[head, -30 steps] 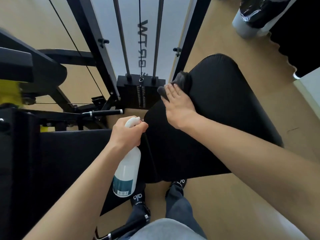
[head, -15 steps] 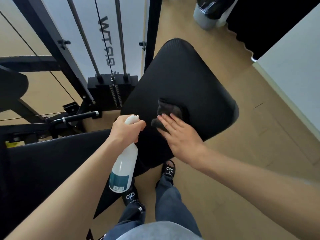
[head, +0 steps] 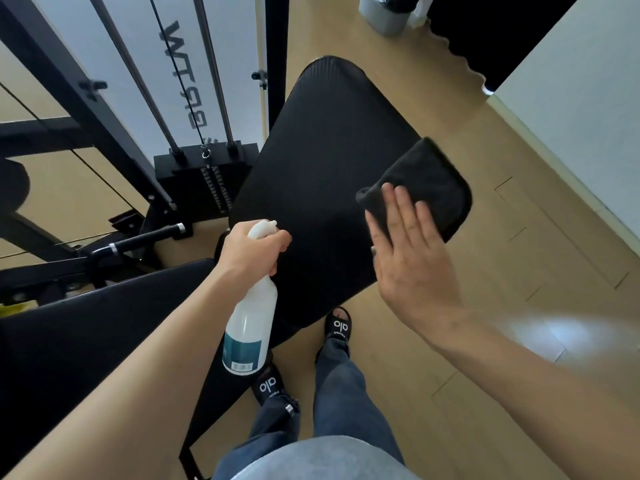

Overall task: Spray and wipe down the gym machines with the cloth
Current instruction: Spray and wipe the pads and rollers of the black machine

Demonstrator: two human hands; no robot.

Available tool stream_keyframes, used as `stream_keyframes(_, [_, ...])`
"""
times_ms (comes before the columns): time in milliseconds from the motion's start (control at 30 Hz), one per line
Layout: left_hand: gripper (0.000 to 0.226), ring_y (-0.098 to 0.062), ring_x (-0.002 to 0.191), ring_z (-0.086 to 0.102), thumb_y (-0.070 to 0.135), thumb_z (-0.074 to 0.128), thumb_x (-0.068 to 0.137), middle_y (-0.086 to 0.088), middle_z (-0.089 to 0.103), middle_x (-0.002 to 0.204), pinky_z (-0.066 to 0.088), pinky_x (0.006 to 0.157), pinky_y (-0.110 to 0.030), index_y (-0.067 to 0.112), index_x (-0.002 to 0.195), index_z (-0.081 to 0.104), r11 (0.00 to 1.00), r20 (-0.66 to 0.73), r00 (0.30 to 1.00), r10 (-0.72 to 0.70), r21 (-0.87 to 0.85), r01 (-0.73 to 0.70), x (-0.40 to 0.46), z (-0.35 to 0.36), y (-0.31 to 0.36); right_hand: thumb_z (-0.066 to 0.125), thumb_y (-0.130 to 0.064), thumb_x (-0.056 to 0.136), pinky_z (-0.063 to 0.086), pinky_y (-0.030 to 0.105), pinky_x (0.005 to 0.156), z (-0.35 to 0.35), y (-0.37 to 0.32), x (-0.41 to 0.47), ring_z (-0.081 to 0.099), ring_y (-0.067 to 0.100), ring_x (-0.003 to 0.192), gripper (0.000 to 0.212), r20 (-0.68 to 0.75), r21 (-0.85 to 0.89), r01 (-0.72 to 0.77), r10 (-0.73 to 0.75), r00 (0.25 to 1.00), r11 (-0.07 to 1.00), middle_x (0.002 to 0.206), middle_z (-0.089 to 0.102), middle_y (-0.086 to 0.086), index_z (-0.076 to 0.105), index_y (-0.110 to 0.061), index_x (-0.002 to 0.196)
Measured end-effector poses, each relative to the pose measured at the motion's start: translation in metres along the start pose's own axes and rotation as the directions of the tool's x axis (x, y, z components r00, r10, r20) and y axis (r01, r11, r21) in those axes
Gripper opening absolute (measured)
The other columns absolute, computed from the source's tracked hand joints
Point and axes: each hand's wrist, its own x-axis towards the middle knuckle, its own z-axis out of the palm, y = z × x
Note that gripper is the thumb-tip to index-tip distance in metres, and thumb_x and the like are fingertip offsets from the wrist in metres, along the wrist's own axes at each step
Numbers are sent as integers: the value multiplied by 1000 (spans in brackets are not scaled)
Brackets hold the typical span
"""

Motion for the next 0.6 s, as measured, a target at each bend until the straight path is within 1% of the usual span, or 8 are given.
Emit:
stream_keyframes(67, [11, -18, 57, 56, 20, 71, 90, -8, 64, 74, 51, 63, -32, 10, 84, 70, 1000, 1, 1000, 0, 4, 0, 0, -3, -3, 22, -25, 110, -9, 53, 125, 14, -16, -1, -17, 47, 152, 58, 26, 24, 72, -72, 997, 997, 160, -19, 35, 5, 0, 160])
stream_keyframes(133, [10, -17, 57, 56, 19, 72, 91, -8, 64, 74, 51, 61, -31, 12, 84, 70, 1000, -1, 1000, -6, 3, 6, -1, -6, -8, 27, -24, 108, -9, 52, 125, 31, -45, -3, -17, 45, 151, 58, 87, 85, 207, -214, 973, 975, 161, -17, 34, 11, -1, 159])
stream_keyframes(233, [11, -15, 54, 55, 19, 71, 92, -8, 63, 72, 49, 58, -29, 10, 86, 69, 1000, -13, 1000, 0, -1, 0, -4, -13, -17, 18, -17, 101, -15, 47, 120, 54, -90, -4, -17, 35, 151, 61, 245, 133, 438, -458, 854, 889, 163, -16, 24, 15, -5, 161])
stream_keyframes(300, [12, -15, 56, 56, 19, 71, 92, -7, 64, 74, 50, 59, -28, 8, 91, 71, 1000, -23, 1000, -14, -19, 14, -5, -20, -24, 13, -19, 102, -17, 45, 118, 55, -98, 0, -11, 35, 155, 61, 301, 83, 527, -525, 796, 846, 165, -12, 23, 10, -6, 162])
stream_keyframes(400, [11, -16, 57, 56, 19, 71, 92, -7, 64, 74, 52, 61, -30, 8, 92, 71, 999, -32, 999, -38, -36, 37, -6, -30, -36, 20, -26, 106, -15, 44, 121, 35, -70, 14, -8, 34, 156, 60, 297, 23, 532, -514, 805, 846, 167, -10, 22, 6, -8, 162])
stream_keyframes(467, [11, -18, 54, 55, 19, 71, 90, -7, 62, 68, 55, 64, -38, 10, 84, 70, 998, -30, 998, -47, -44, 46, -5, -36, -41, 17, -20, 106, -9, 45, 126, 19, -35, 37, 2, 35, 156, 56, 160, -24, 437, -428, 889, 899, 167, 2, 23, 16, -7, 160])
stream_keyframes(533, [12, -18, 53, 55, 18, 70, 88, -5, 60, 62, 53, 64, -39, 12, 78, 67, 997, -41, 997, -58, -47, 56, -5, -42, -45, 19, -22, 105, 3, 47, 128, 1, -2, 60, 13, 34, 156, 55, 37, -55, 315, -313, 949, 947, 166, 16, 22, 30, -8, 158])
stream_keyframes(600, [12, -19, 53, 54, 16, 69, 87, -4, 58, 61, 50, 64, -37, 11, 77, 66, 995, -60, 996, -71, -73, 67, -7, -46, -50, 15, -27, 105, 5, 48, 127, -12, 18, 74, 10, 32, 156, 58, 51, -107, 269, -265, 963, 957, 167, 15, 19, 26, -10, 159])
